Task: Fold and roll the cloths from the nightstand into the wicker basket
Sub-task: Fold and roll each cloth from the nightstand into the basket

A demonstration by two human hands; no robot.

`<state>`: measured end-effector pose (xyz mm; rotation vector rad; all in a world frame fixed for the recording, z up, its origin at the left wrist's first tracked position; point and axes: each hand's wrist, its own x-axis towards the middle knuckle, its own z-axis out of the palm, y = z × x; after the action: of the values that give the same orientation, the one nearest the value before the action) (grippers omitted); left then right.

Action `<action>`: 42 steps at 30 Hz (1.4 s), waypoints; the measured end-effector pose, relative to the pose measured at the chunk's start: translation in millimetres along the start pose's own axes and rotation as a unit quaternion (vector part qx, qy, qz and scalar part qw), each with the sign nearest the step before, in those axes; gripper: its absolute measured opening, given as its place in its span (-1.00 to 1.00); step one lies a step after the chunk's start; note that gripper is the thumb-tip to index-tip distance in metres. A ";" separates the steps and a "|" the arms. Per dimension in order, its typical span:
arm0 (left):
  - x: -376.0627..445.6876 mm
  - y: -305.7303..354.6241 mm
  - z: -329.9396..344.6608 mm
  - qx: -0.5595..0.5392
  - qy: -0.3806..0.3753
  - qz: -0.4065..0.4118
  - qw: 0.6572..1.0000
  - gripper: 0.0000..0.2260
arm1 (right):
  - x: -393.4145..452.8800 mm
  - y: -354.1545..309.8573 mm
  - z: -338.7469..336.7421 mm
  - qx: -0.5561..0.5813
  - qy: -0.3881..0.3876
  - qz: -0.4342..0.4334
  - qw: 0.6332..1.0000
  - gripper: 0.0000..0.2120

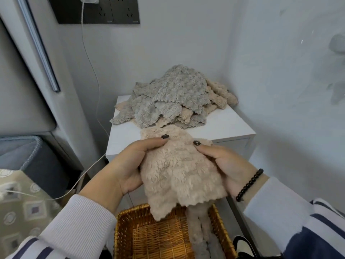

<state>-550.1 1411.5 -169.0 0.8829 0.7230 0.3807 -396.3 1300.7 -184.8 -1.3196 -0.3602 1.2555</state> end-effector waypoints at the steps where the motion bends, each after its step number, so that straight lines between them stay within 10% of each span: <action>1: 2.3 0.3 -1.4 0.012 0.019 -0.002 1.000 -0.75 | 1.7 -3.2 -5.4 -0.029 0.043 -0.008 0.999 -0.63; 8: 14.7 1.8 -23.0 0.018 0.105 -0.012 0.994 -0.78 | -1.6 -14.6 -49.8 -0.106 0.171 -0.099 0.975 -0.87; 18: 16.2 -16.6 -38.9 0.108 -0.049 -0.101 0.988 -0.32 | -13.3 -21.6 -93.5 -0.243 0.260 -0.133 0.925 -0.65; 21: 13.6 -20.6 -34.3 0.170 -0.017 -0.111 0.979 -0.64 | -12.3 -23.6 -96.2 -0.242 0.243 -0.078 0.936 -0.69; 25: 14.4 -17.7 -34.8 0.175 0.017 -0.041 0.984 -0.78 | -13.0 -22.6 -89.7 -0.191 0.152 -0.020 0.970 -0.87; 32: -0.3 8.1 -38.1 0.080 0.024 0.247 0.965 -0.90 | -33.0 -48.4 -85.7 -0.139 0.105 -0.291 0.941 -0.60; 42: 3.3 9.3 -49.3 0.204 0.129 0.230 0.943 -0.57 | -7.1 -38.9 -91.2 -0.195 0.163 -0.244 0.936 -0.42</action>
<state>-582.9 1446.7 -183.8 1.4204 0.8507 0.7927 -307.4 1257.1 -176.5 -1.6168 -0.6752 0.5478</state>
